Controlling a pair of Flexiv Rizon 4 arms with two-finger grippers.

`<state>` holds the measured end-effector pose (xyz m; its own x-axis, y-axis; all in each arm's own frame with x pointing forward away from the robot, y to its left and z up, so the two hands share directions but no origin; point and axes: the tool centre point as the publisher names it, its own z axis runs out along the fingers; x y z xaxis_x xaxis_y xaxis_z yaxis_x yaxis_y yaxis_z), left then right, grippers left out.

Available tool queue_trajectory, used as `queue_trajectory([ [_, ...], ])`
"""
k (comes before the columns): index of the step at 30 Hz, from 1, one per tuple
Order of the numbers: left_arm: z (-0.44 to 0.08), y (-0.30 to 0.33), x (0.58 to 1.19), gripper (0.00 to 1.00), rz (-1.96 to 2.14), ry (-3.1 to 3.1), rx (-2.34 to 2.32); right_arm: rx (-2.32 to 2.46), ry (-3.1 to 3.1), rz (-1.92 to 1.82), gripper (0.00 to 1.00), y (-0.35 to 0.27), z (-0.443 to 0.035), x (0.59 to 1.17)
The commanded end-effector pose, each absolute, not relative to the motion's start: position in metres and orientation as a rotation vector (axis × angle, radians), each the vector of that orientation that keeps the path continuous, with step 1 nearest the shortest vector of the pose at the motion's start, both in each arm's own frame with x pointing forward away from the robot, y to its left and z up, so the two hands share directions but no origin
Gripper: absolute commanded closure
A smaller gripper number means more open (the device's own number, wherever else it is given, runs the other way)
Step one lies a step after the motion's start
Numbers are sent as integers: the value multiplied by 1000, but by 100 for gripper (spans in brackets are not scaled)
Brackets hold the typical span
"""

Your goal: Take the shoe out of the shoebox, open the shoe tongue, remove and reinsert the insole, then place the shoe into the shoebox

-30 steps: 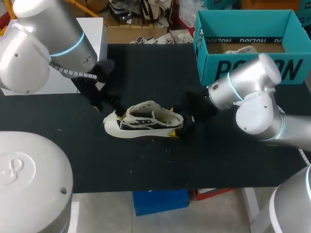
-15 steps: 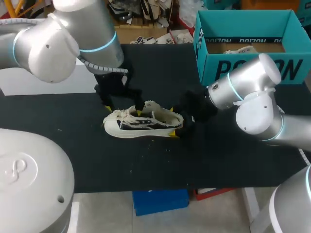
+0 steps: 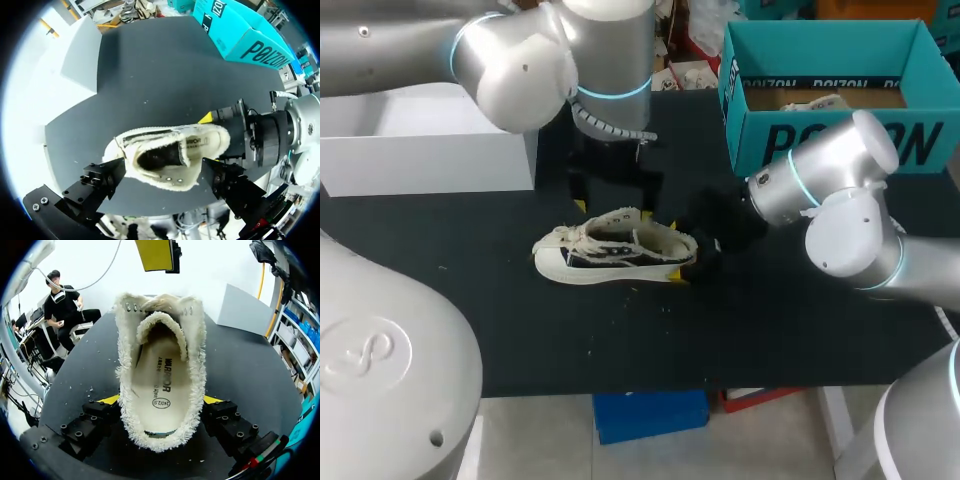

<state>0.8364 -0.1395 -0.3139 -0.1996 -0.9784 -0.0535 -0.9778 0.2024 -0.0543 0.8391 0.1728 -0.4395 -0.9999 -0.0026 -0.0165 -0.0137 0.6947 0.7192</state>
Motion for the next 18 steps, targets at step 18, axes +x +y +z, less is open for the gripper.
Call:
queue_trajectory([
  [18,-364,-150,829,0,310,2289,-1833,-11,2879,1218,100,175,-441,840],
])
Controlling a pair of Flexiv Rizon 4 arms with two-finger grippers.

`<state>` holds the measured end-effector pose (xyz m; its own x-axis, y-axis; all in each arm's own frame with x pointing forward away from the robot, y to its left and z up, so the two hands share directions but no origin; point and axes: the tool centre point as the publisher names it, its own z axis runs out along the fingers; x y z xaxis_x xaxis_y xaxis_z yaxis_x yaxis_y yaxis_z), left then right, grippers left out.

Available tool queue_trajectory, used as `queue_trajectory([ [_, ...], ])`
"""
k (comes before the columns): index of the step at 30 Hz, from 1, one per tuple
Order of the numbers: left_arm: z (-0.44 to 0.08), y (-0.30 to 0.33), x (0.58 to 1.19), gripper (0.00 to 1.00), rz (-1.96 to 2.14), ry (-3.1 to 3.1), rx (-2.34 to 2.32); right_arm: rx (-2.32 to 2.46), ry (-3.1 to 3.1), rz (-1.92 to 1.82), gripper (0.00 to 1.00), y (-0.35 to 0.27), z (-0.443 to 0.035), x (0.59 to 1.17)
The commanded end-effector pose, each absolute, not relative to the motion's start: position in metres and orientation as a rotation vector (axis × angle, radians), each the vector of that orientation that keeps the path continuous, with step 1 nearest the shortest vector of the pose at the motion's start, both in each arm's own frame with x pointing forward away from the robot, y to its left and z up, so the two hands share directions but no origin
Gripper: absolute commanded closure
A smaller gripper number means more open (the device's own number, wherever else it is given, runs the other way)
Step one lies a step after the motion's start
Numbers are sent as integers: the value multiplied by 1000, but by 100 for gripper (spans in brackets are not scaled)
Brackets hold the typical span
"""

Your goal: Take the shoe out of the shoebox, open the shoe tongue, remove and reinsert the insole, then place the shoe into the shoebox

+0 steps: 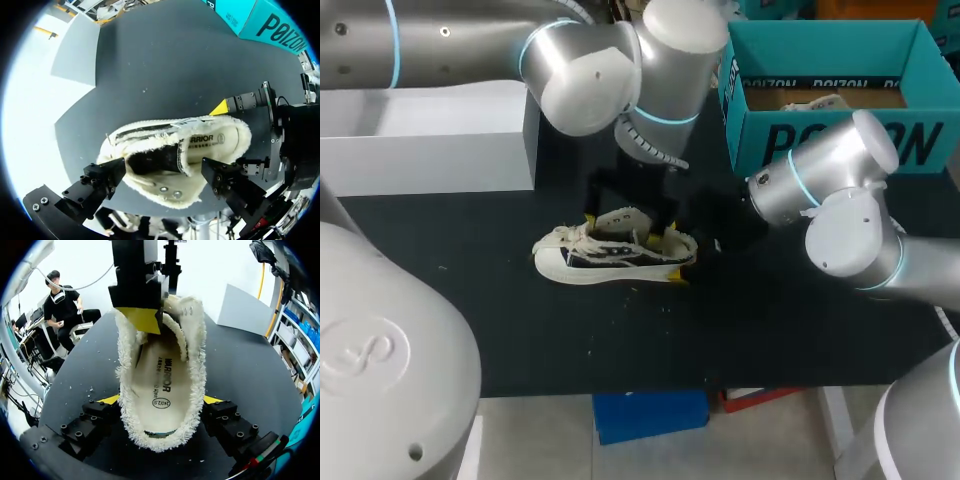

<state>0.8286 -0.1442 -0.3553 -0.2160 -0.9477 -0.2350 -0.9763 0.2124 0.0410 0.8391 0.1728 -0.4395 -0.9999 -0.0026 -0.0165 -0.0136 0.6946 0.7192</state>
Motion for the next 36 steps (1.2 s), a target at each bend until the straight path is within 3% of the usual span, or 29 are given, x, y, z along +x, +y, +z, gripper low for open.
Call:
queue_trajectory([
  [1,-365,-150,829,0,312,2287,-1831,-11,2879,1218,100,175,-441,840],
  [10,-372,-144,826,0,377,2271,-1802,-11,2879,1218,100,175,-441,840],
  [11,-373,-144,826,9,379,2270,-1801,-11,2879,1218,100,175,-441,840],
  [13,-374,-141,826,53,394,2270,-1798,-11,2879,1218,100,175,-441,840],
  [16,-375,-139,825,89,407,2273,-1793,-11,2879,1218,100,175,-441,840],
  [17,-375,-139,825,97,409,2274,-1791,-11,2879,1218,100,175,-441,840],
  [36,-362,-139,832,100,331,2289,-1834,-11,2879,1218,100,175,-441,840],
])
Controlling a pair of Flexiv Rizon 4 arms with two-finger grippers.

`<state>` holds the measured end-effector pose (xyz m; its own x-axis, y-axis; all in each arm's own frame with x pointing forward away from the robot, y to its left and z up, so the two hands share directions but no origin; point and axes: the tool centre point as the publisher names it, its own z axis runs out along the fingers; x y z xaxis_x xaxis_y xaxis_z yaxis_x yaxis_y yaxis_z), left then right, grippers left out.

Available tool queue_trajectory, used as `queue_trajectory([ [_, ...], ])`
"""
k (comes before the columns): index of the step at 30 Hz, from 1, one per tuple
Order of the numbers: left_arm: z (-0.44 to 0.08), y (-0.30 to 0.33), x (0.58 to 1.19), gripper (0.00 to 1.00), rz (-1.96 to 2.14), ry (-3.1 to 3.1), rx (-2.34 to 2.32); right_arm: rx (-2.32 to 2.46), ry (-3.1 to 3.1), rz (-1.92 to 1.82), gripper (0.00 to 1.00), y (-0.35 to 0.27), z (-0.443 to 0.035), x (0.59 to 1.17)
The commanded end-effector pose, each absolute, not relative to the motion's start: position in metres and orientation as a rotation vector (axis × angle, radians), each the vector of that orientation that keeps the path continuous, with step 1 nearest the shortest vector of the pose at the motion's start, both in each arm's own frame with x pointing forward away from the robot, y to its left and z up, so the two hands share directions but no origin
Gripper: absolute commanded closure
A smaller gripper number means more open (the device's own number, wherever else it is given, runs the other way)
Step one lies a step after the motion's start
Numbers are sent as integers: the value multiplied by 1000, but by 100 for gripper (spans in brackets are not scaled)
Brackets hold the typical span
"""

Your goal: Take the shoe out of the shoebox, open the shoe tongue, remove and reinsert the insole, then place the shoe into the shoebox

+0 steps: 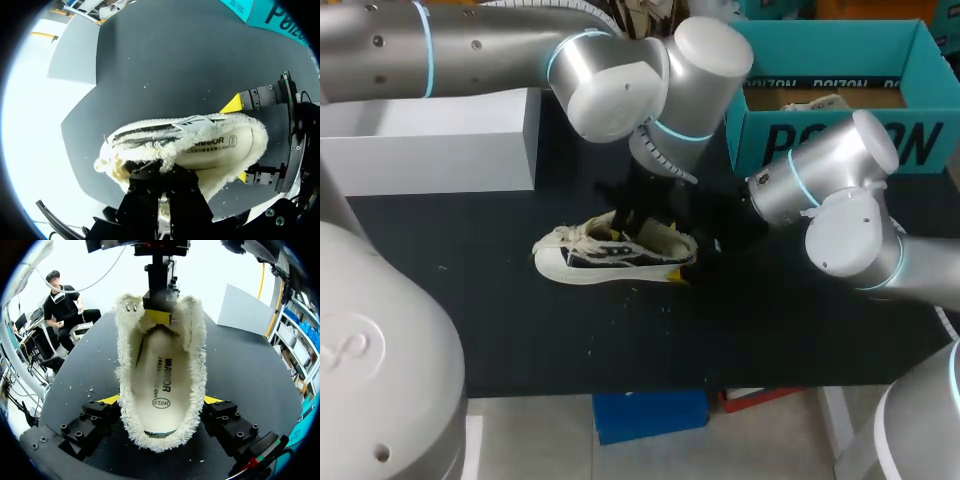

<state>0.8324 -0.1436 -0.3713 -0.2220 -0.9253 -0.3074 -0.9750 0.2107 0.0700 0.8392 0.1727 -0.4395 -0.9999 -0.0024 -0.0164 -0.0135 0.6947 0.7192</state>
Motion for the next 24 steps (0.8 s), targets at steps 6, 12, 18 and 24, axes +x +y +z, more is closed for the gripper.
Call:
queue_trajectory([
  [6,-353,-140,835,100,265,2294,-1864,-11,2879,1218,100,175,-441,840],
  [12,-343,-135,839,100,166,2291,-1927,-11,2879,1218,100,175,-441,840],
  [18,-337,-127,843,100,65,2262,-2004,-11,2879,1218,100,175,-441,840],
  [24,-328,-120,842,100,-106,2282,-2070,-11,2879,1218,100,175,-441,840],
])
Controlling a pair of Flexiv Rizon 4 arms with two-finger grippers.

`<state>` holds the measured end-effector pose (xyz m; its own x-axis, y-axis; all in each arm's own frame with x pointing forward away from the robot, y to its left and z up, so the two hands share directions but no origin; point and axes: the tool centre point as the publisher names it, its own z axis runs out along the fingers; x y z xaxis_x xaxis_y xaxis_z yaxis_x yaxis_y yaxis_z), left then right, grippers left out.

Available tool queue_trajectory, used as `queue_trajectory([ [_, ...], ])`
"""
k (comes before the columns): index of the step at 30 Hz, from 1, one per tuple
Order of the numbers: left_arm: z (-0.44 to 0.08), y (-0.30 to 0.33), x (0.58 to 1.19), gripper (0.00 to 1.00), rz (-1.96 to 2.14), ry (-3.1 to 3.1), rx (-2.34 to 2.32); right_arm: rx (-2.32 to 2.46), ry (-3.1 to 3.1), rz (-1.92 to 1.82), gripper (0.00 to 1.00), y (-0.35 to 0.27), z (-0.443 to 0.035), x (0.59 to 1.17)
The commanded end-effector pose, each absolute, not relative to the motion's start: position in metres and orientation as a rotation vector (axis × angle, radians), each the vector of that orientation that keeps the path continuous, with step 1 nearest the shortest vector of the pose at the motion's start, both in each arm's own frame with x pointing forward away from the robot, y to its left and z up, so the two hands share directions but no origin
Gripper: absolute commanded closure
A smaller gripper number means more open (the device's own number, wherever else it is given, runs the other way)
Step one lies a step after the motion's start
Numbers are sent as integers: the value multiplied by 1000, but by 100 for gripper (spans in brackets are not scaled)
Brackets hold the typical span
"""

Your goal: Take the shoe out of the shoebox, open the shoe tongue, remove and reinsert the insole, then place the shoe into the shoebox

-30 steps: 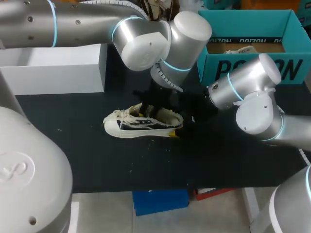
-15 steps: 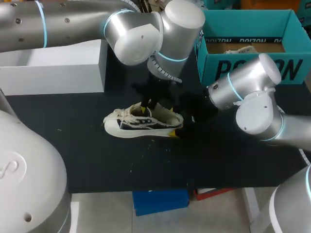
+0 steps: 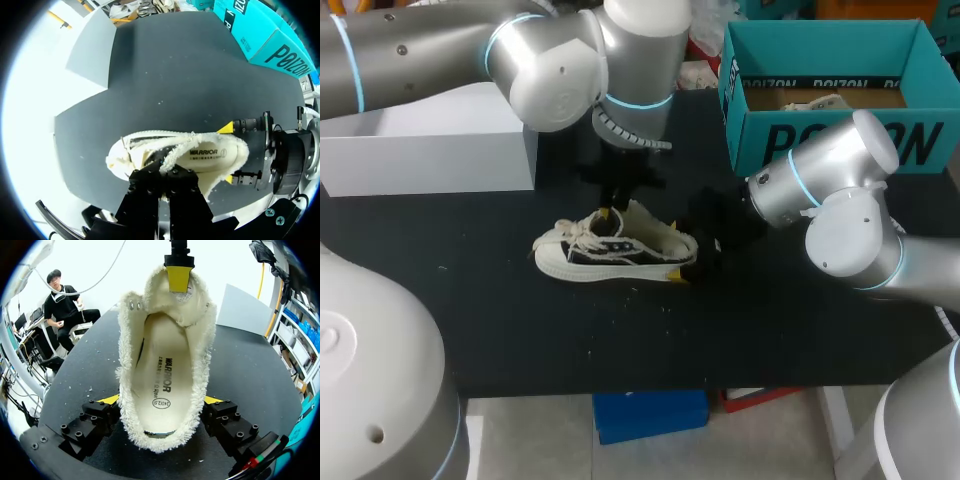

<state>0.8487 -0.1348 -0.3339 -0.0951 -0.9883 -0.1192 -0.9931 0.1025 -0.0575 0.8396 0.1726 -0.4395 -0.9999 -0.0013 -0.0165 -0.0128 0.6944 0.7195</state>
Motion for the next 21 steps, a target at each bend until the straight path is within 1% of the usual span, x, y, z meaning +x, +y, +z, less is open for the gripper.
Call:
queue_trajectory([
  [1,-327,-119,842,100,-134,2281,-2082,-11,2879,1218,100,175,-441,840],
  [21,-330,-79,837,100,-395,2254,-2210,-11,2879,1218,100,175,-441,840],
])
